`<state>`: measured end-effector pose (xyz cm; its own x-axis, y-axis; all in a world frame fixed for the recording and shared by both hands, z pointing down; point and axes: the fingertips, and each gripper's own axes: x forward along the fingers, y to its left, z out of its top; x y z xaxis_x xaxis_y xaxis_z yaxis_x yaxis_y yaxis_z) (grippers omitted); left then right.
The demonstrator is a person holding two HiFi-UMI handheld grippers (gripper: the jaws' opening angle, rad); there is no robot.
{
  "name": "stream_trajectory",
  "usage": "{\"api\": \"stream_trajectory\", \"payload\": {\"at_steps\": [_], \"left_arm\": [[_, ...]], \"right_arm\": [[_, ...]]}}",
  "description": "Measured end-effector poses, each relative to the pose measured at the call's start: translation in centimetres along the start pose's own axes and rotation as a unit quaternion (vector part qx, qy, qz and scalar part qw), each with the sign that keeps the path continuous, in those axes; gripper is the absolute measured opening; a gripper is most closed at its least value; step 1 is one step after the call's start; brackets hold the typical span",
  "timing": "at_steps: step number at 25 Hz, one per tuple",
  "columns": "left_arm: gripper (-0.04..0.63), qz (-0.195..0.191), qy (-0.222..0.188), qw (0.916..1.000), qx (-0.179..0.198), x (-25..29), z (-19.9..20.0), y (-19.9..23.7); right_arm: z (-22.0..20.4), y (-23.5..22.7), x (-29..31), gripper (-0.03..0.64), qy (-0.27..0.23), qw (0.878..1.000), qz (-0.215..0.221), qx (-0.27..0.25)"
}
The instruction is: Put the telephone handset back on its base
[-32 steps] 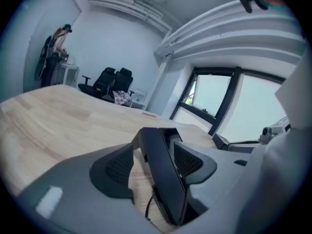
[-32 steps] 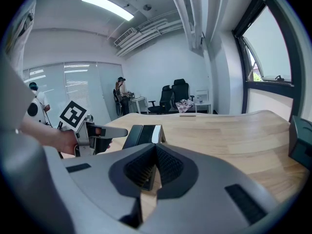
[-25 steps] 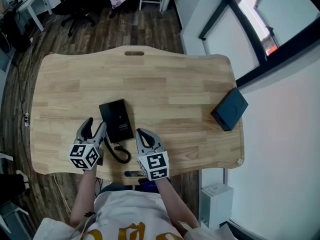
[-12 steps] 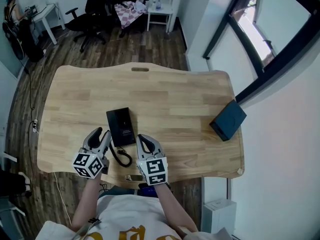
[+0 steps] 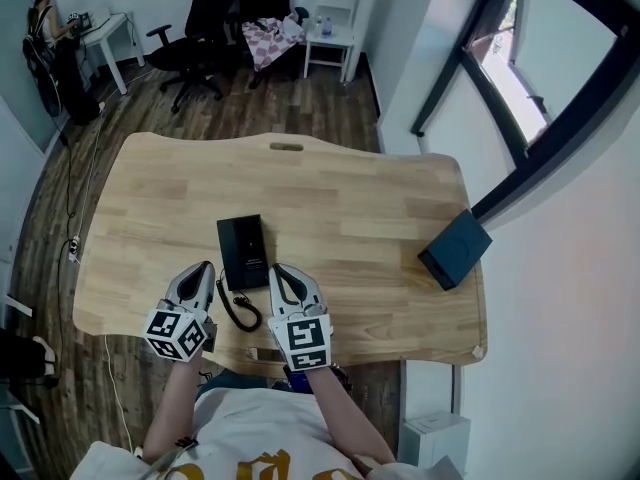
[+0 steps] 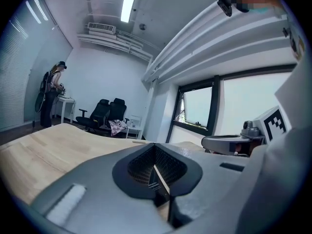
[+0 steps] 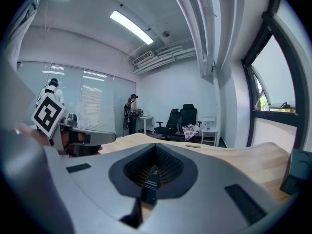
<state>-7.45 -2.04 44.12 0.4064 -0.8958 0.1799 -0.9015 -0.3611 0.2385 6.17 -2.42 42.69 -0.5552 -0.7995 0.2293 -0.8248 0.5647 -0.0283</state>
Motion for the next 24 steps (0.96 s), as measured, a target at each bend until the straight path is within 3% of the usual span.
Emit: {"api": "stream_trajectory", "payload": {"at_steps": [24], "left_arm": [[0.002, 0.051, 0.014, 0.9984, -0.018, -0.9, -0.9, 3.0]], "right_arm": [[-0.2, 0.3, 1.1, 0.006, 0.009, 1.0, 0.005, -0.004]]}}
